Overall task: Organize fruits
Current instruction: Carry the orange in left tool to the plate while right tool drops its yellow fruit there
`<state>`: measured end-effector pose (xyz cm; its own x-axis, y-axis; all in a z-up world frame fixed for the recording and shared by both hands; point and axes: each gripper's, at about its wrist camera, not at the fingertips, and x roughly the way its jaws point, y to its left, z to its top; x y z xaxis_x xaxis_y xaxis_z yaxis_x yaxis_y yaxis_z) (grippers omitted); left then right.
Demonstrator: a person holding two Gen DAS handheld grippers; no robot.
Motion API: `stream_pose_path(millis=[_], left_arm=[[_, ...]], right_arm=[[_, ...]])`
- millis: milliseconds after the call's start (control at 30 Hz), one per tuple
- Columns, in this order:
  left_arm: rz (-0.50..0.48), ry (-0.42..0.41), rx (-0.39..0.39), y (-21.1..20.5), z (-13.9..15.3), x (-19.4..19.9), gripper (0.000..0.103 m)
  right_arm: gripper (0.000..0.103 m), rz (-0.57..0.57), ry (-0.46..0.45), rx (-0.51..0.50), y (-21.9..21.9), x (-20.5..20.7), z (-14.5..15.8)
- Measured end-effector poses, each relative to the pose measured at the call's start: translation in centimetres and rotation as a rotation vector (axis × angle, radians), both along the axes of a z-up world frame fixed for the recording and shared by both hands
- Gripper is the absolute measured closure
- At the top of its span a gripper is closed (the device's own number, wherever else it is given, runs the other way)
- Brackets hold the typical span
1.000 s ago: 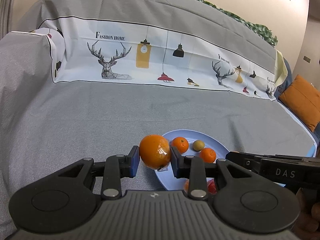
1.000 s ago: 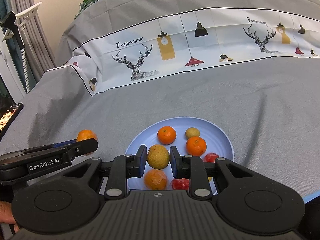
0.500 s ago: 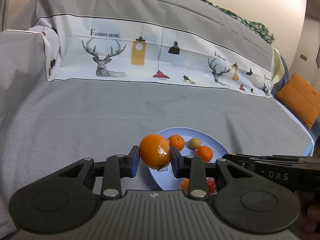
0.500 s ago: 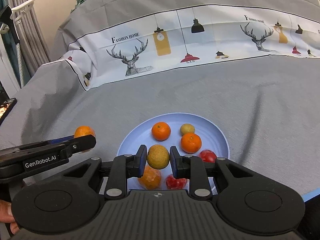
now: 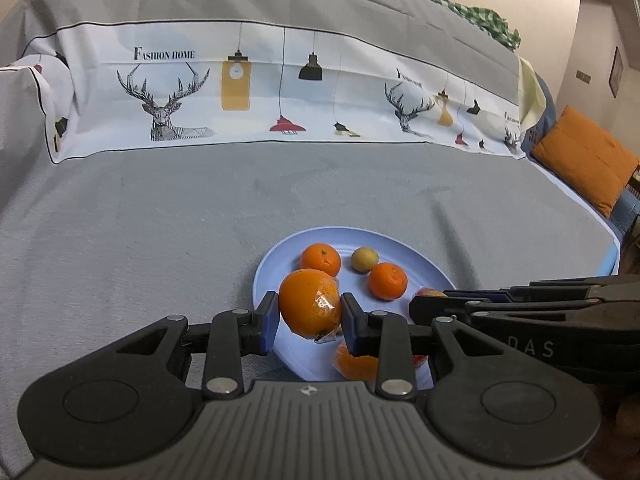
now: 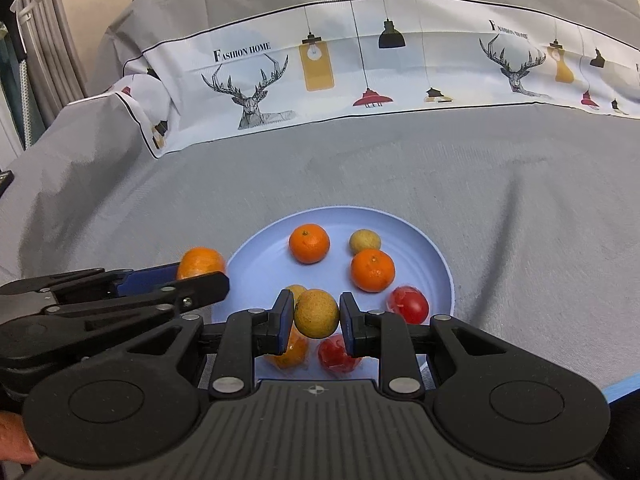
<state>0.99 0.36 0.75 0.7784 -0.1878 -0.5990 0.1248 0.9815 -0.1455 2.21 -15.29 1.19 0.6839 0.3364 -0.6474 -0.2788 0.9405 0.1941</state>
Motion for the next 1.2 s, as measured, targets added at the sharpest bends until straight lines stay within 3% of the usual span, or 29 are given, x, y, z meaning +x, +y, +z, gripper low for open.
stream_pose_path(millis=[1200], left_arm=[[0.007, 0.009, -0.009, 0.05, -0.70, 0.77, 0.067]], right_arm=[[0.077, -0.018, -0.006, -0.020, 0.00, 0.02, -0.16]])
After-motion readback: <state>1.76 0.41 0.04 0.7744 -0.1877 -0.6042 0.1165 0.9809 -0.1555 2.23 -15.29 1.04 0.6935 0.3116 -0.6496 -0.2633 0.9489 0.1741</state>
